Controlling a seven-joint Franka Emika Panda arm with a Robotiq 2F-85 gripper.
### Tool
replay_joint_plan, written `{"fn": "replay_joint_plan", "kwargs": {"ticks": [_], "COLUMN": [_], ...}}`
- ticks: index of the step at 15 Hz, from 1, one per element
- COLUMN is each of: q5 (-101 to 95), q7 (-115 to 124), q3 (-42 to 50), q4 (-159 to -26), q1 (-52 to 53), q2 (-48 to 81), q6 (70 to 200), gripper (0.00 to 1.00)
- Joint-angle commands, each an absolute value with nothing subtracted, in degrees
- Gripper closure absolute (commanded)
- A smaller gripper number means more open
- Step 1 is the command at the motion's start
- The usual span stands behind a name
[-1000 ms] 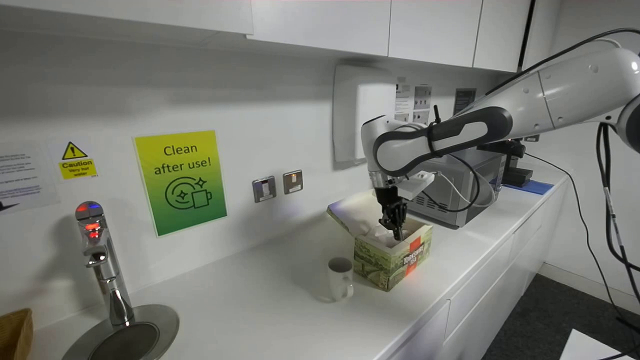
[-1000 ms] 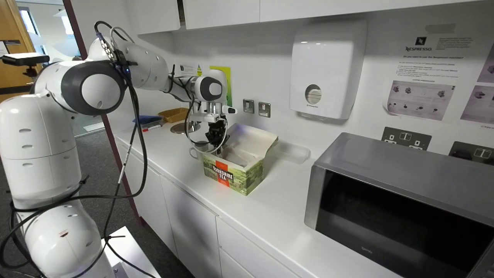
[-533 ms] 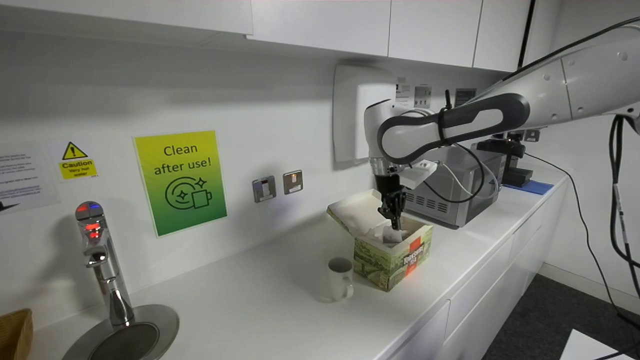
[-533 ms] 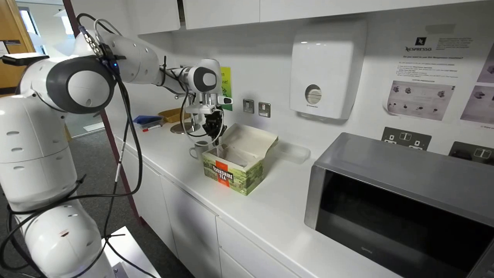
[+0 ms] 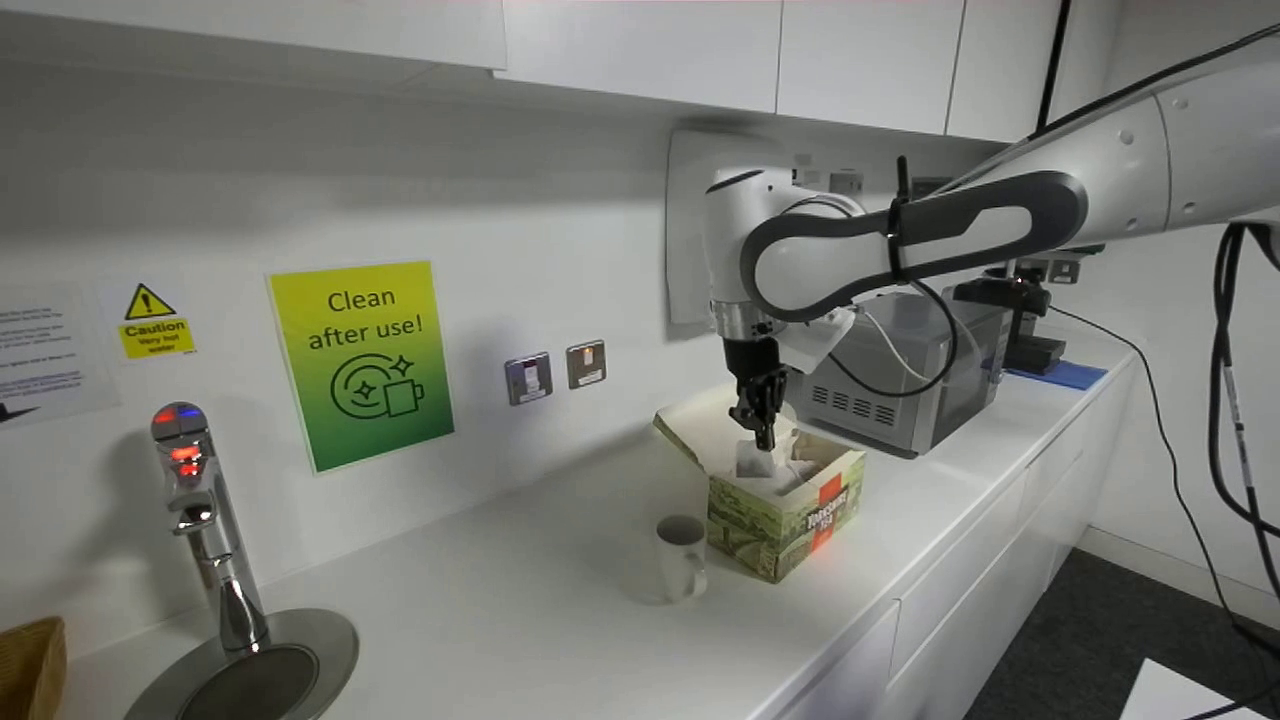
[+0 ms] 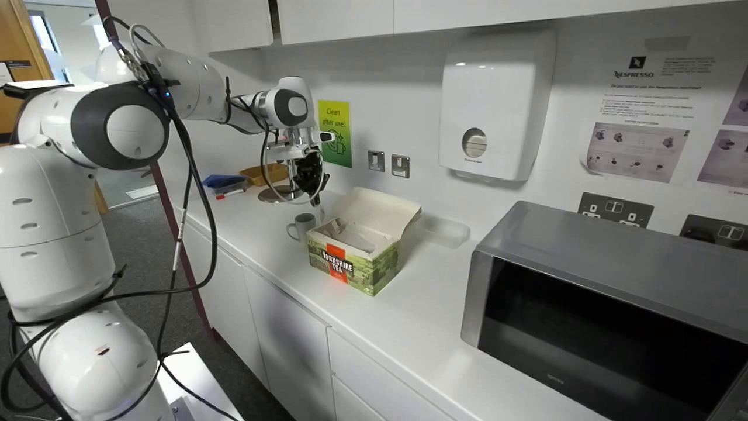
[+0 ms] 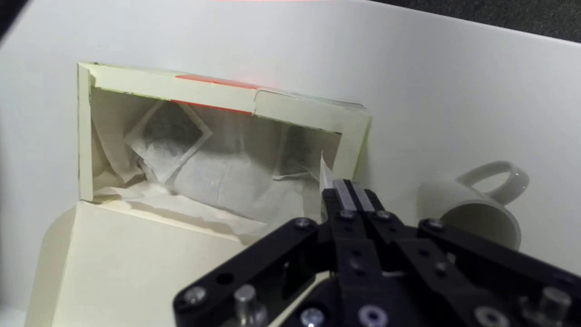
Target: Remove the teabag from the green box and put it in the white mug on the left
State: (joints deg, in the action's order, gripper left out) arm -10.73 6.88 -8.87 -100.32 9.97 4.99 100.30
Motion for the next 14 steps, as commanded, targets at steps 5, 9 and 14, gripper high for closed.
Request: {"fn": "replay_joint_plan", "kwargs": {"ticks": [5,9,14], "q5": [-14.3,-14.7,-15.5], "q7": [9.5,9.4,9.4], "q3": [-11.0,-10.9,-11.0], "q4": [-93.8,-91.3,-88.9], "q1": [13.7,14.8,16.4], "q2": [10.3,13.0,15.4], "q6": [98.3,97.5,96.8], "gripper": [1.00,1.00,1.00]}}
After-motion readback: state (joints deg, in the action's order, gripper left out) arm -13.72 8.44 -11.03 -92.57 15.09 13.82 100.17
